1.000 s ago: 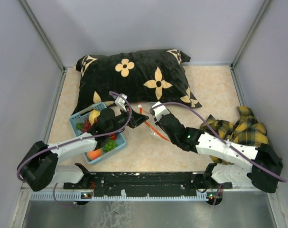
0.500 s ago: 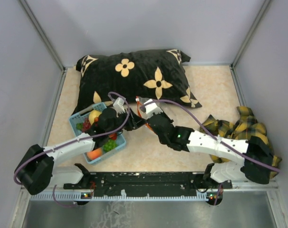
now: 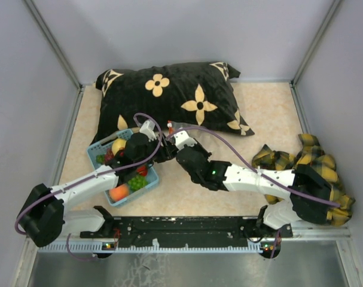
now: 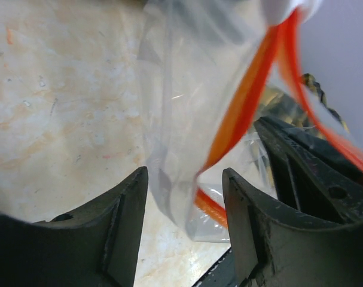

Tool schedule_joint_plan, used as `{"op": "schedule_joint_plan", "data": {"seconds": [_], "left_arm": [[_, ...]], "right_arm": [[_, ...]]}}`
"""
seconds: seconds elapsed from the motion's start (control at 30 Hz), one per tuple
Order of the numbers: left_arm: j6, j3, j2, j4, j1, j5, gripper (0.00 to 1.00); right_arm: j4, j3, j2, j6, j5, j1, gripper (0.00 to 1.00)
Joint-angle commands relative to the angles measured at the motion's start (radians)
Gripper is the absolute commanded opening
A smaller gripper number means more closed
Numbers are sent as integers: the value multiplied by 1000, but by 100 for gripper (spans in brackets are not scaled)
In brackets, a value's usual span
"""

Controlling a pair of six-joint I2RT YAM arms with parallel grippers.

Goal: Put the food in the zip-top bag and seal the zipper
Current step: Open the zipper of the food storage bag.

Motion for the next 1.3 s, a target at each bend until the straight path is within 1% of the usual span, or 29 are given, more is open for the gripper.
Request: {"op": "schedule_joint_plan", "data": {"seconds": [0.0, 0.23, 0.33, 0.43, 0.53, 0.6, 0.7, 0.8, 0.97, 1.03, 1.17, 1.27], "left_arm": [[45, 35, 0, -57, 2, -67, 58], [74, 36, 34, -106, 2, -106, 43], [77, 24, 36, -118, 3, -134, 35], [86, 19, 33, -138, 3, -160, 31], [100, 23, 22, -170, 3, -189, 25], [108, 25, 12, -189, 4, -208, 24], [115, 25, -11, -196, 3, -208, 26], [114, 22, -48, -172, 4, -149, 29], [112, 31, -100, -147, 4, -70, 40], [111, 36, -119, -150, 4, -53, 42], [119, 43, -172, -188, 3, -50, 51], [139, 55, -222, -257, 4, -74, 57]], "right_arm": [[88, 26, -16, 21, 5, 11, 0], [101, -8, -62, 17, -13, 10, 0], [110, -27, -101, 7, -15, 7, 0], [98, -40, -158, 25, -54, -13, 1], [83, -52, -201, 31, -73, -36, 1], [62, -54, -222, 40, -96, -55, 1], [41, -56, -237, 53, -128, -78, 1], [36, -52, -230, 55, -154, -80, 1], [28, -28, -183, 65, -176, -80, 1], [27, -21, -168, 67, -177, -79, 1], [22, -6, -149, 64, -174, -79, 1], [9, 7, -129, 59, -165, -79, 1]]}}
